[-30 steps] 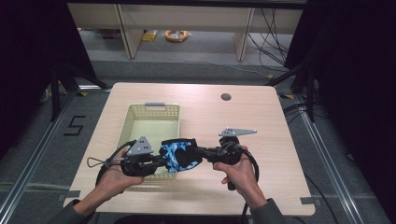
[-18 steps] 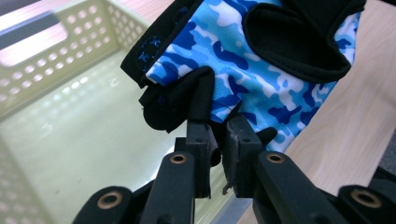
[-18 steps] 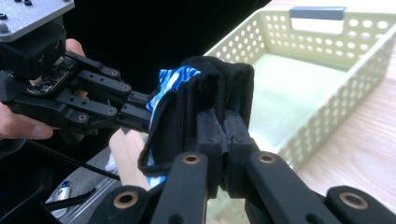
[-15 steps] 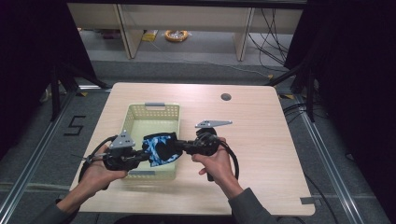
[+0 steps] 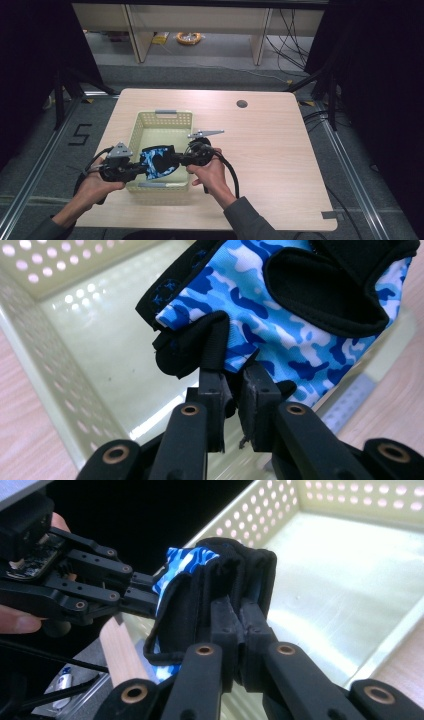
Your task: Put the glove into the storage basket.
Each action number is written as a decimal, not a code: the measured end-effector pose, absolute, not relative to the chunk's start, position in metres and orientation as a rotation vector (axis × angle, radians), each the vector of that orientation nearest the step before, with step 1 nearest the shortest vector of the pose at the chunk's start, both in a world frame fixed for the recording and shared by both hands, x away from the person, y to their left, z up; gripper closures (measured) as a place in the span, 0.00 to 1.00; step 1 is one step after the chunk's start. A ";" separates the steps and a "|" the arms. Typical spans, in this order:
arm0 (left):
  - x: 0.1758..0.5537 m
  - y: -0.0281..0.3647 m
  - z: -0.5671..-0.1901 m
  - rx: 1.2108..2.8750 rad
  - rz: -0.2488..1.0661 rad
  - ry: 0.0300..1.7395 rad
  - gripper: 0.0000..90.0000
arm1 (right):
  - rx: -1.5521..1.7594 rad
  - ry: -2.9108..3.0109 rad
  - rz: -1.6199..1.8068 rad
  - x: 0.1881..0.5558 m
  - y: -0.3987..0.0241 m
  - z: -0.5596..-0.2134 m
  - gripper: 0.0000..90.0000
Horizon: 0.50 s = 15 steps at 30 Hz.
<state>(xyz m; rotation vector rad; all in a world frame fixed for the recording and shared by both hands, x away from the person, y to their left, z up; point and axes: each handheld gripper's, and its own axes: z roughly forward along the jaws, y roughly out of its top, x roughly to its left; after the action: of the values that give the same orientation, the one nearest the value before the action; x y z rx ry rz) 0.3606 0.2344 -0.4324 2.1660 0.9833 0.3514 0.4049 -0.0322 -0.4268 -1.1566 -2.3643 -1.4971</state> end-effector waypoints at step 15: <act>0.364 0.238 -0.450 2.196 0.325 1.047 0.81 | -1.215 -2.441 -1.339 0.412 -0.016 -0.442 0.97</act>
<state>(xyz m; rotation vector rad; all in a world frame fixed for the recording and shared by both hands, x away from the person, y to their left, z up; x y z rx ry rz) 0.3641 0.2384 -0.4498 2.1956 1.0472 0.3248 0.4118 -0.0161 -0.4424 -1.2153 -2.4409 -1.3390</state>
